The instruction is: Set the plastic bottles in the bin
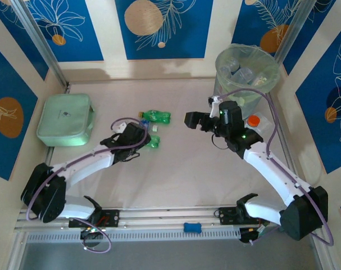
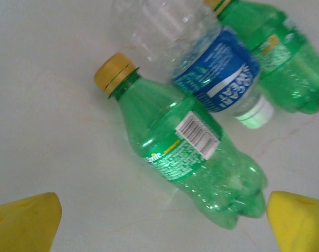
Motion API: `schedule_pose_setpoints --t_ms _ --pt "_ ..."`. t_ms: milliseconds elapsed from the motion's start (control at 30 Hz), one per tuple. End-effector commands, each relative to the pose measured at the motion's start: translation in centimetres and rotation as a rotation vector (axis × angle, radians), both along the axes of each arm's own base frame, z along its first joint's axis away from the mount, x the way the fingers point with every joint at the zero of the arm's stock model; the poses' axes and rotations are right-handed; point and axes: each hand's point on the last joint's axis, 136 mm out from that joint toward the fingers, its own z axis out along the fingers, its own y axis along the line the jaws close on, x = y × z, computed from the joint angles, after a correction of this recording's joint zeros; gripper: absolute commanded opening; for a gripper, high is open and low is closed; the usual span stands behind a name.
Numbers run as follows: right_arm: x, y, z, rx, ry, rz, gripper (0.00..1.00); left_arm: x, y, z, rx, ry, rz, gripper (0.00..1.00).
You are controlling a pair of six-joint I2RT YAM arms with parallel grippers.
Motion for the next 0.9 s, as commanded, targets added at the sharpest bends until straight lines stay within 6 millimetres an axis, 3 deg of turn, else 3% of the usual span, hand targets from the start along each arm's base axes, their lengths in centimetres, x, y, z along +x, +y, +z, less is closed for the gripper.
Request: schedule_pose_setpoints --t_ms 0,267,633,867 --pt "-0.2 0.0 -0.9 -0.024 0.010 -0.023 0.99 1.2 -0.4 0.2 -0.070 0.019 0.118 0.99" --pt "-1.3 0.5 -2.1 -0.045 0.036 -0.003 0.99 2.7 -1.1 -2.5 -0.175 0.075 0.285 0.98" --pt "-2.5 0.1 -2.9 -0.092 0.046 -0.003 0.99 5.5 -1.9 -4.8 -0.179 0.139 0.331 0.96" --pt "-2.7 -0.8 -2.8 -0.116 0.031 -0.030 0.99 5.3 -2.4 -7.0 -0.212 0.180 0.340 0.82"
